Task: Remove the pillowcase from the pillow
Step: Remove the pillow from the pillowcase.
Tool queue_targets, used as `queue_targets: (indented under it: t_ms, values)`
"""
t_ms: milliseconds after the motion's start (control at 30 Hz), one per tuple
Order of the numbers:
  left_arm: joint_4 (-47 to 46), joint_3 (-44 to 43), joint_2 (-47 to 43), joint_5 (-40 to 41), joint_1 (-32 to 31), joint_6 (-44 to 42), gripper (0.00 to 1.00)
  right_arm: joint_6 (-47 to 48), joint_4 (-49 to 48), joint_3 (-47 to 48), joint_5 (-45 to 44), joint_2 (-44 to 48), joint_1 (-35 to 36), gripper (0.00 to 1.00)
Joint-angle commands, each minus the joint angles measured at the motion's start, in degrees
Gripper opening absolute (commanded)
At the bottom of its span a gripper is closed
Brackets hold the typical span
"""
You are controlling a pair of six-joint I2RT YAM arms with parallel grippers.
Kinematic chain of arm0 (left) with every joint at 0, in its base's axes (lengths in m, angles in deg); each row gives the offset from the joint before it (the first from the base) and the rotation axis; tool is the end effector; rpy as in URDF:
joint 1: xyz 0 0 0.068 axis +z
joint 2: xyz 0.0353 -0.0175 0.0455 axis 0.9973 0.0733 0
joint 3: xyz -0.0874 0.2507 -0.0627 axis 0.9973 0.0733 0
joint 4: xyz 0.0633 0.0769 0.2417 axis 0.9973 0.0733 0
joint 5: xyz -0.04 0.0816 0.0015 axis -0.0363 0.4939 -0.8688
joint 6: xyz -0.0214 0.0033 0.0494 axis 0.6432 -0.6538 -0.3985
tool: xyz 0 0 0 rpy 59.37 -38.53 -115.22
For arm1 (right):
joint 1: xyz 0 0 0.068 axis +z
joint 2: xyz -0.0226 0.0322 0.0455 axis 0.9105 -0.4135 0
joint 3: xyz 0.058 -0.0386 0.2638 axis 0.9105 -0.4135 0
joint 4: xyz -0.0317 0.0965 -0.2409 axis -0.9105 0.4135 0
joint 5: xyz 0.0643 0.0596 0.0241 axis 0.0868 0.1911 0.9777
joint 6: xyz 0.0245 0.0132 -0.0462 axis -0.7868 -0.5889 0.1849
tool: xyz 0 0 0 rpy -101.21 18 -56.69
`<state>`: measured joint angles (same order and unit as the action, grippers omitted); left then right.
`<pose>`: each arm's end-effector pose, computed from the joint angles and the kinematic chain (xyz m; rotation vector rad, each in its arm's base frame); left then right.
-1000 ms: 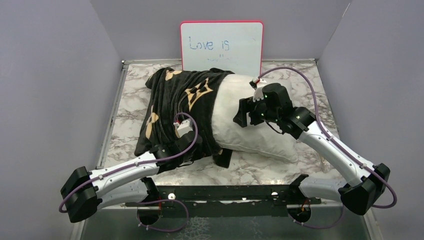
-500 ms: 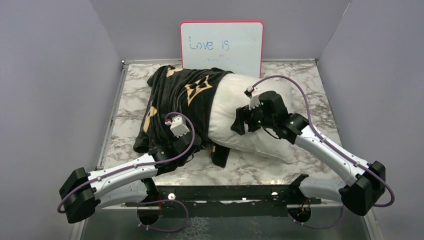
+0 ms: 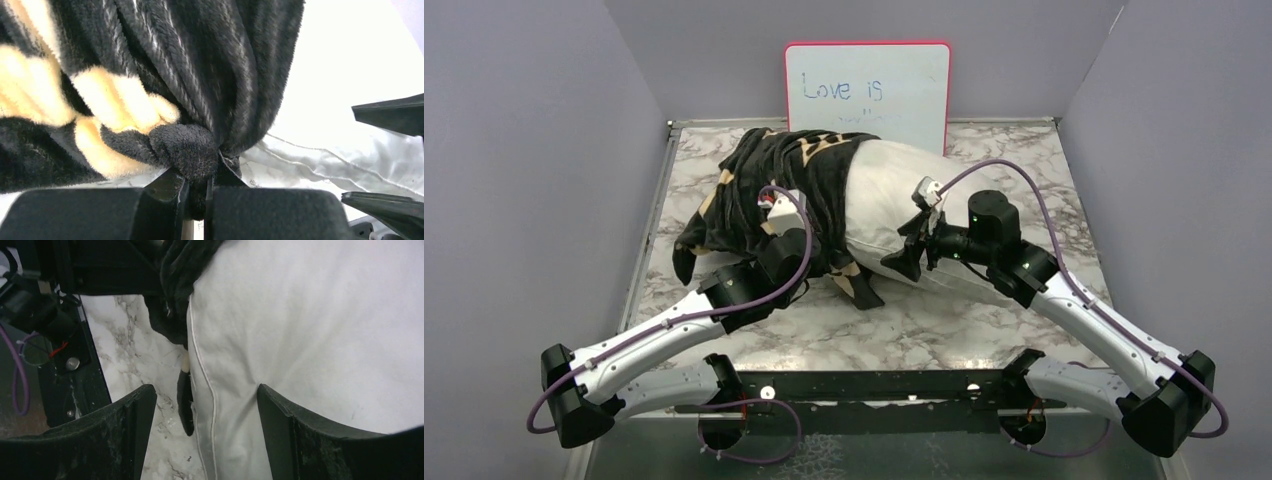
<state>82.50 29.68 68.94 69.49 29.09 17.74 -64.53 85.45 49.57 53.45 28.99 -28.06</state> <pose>0.1306 -0.1634 0.3121 -0.1560 2.0487 -0.5258 0.1762 0.1543 0.3298 -0.9351 1.7223 0.8402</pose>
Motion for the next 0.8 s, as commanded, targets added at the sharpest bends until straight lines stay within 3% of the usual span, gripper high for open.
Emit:
queue_targets:
  t_ms: [0, 100, 200, 367, 467, 633, 700, 767]
  values:
    - [-1.62, -9.20, -1.95, -0.01, 0.08, -6.39, 0.00, 13.49, -1.93, 1.21, 9.66, 2.02, 0.71, 0.79]
    - [-1.33, -11.14, -1.43, 0.35, 0.11, -8.03, 0.00, 22.82, -0.53, 1.06, 8.22, 2.25, 1.58, 0.80]
    - [-1.08, -12.77, -0.28, -0.53, 0.11, -8.64, 0.00, 28.43, 2.04, 2.00, -1.47, -1.16, 3.76, 0.80]
    - [-1.12, -15.04, 1.13, -2.52, 0.06, -9.10, 0.00, 40.19, -1.05, 0.52, -29.37, -8.45, 12.74, 0.75]
    - [-0.63, -15.54, 0.51, -1.35, 0.10, -9.87, 0.00, 39.69, -14.37, -2.32, -46.55, -10.07, 13.81, 0.56]
    - [5.50, -15.13, -1.47, 7.04, 0.11, -9.69, 0.00, 38.45, -20.55, -3.17, -51.76, -7.40, 13.81, 0.08]
    - [11.48, -14.18, -2.19, 12.91, 0.17, -7.21, 0.00, 37.88, -20.34, -4.14, -52.88, -5.93, 13.81, 0.01]
    - [19.86, -13.28, -2.74, 18.27, 0.81, -1.42, 0.00, 37.12, -20.36, -5.76, -54.90, -4.37, 13.81, 0.01]
